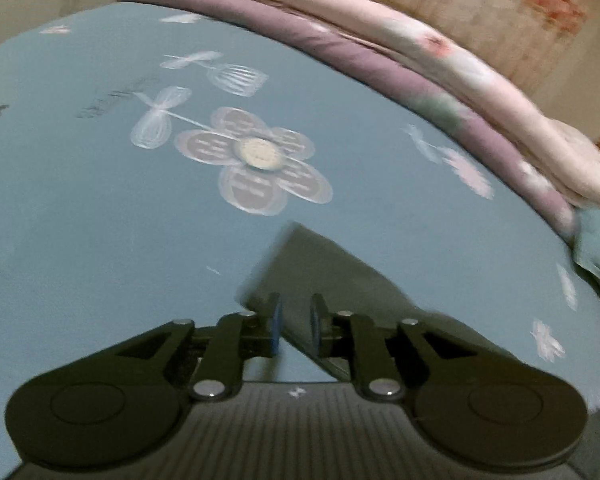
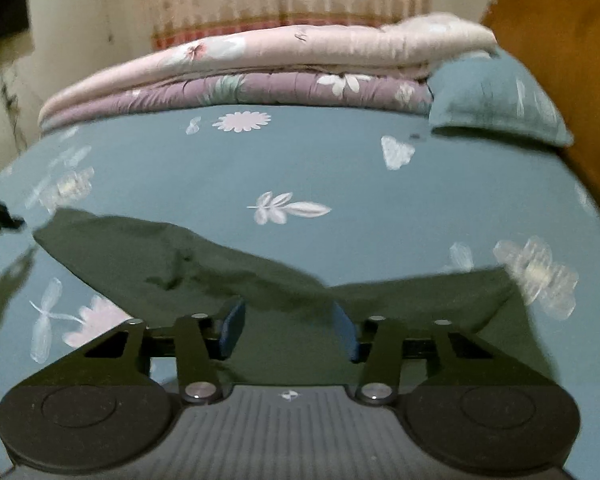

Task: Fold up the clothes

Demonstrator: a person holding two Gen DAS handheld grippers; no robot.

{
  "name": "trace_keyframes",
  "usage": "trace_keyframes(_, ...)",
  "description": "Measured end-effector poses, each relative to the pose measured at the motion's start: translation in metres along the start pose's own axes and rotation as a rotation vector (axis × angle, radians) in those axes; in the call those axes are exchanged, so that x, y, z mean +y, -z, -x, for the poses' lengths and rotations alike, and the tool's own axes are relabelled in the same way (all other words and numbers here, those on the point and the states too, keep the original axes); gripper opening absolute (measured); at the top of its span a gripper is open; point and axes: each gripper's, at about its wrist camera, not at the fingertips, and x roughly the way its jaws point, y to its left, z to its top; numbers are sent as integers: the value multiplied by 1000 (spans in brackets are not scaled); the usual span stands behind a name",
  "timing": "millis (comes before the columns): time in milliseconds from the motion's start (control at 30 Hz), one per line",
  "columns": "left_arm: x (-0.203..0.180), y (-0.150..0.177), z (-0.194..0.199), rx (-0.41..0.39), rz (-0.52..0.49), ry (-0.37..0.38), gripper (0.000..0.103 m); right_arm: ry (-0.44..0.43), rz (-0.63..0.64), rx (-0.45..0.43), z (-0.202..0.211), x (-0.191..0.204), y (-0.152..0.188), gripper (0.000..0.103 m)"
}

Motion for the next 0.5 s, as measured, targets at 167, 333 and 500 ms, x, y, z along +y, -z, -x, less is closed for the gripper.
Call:
trace_keyframes(167, -64, 50, 5, 114, -127, 140, 20, -25, 118, 51, -44, -44, -20, 36)
trace_keyframes(333, -134, 113, 3, 218, -249, 225, 32, -94, 301, 121, -105, -67, -34, 37)
trace_keyframes(500, -178, 163, 11, 256, -239, 265, 37, -238, 476, 212, -150, -77, -39, 37)
